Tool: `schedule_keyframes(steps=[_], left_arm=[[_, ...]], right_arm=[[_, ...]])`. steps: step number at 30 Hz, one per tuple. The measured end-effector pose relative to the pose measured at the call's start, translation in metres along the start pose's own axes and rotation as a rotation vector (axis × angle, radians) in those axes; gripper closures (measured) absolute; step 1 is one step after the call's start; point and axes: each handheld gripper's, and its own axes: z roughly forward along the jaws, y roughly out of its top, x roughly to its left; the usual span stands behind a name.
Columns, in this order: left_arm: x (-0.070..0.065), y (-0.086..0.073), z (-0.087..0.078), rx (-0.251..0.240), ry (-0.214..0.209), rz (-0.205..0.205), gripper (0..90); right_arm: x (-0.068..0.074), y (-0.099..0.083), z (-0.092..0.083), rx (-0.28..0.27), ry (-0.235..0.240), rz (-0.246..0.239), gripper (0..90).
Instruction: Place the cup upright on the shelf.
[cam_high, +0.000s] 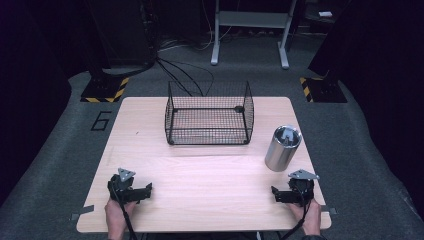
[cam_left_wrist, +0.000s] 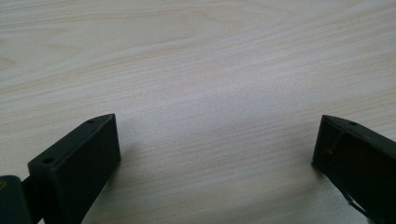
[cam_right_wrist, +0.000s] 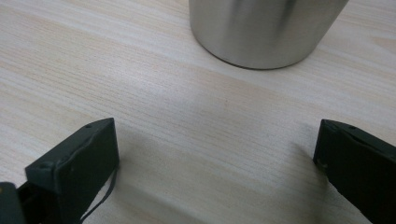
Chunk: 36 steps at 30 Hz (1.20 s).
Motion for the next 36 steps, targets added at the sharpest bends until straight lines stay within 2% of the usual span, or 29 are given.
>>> schedule_keyframes(steps=[15, 20, 28, 30, 31, 32, 36], left_arm=[[-0.001, 0.003, 0.003, 0.002, -0.004, -0.002, 0.5], [-0.001, 0.003, 0.003, 0.002, -0.003, -0.002, 0.5], [-0.001, 0.003, 0.003, -0.005, 0.0, -0.004, 0.5], [-0.001, 0.003, 0.003, -0.005, 0.0, -0.005, 0.5], [-0.001, 0.003, 0.003, -0.005, 0.001, -0.005, 0.5], [-0.001, 0.003, 0.003, -0.005, 0.0, -0.005, 0.5], [-0.001, 0.003, 0.003, -0.005, 0.0, -0.005, 0.5]], right_arm=[[0.0, 0.001, 0.0, 0.0, -0.001, 0.002, 0.0], [0.001, 0.001, 0.001, 0.002, -0.006, 0.02, 0.0], [-0.001, 0.003, 0.0, 0.026, -0.013, 0.023, 0.0], [-0.003, 0.004, -0.002, 0.004, -0.015, 0.047, 0.0], [-0.005, 0.004, -0.003, 0.006, -0.013, 0.038, 0.0], [-0.005, 0.004, -0.003, 0.007, -0.015, 0.053, 0.0], [-0.007, 0.006, -0.011, -0.011, -0.018, 0.054, 0.0]])
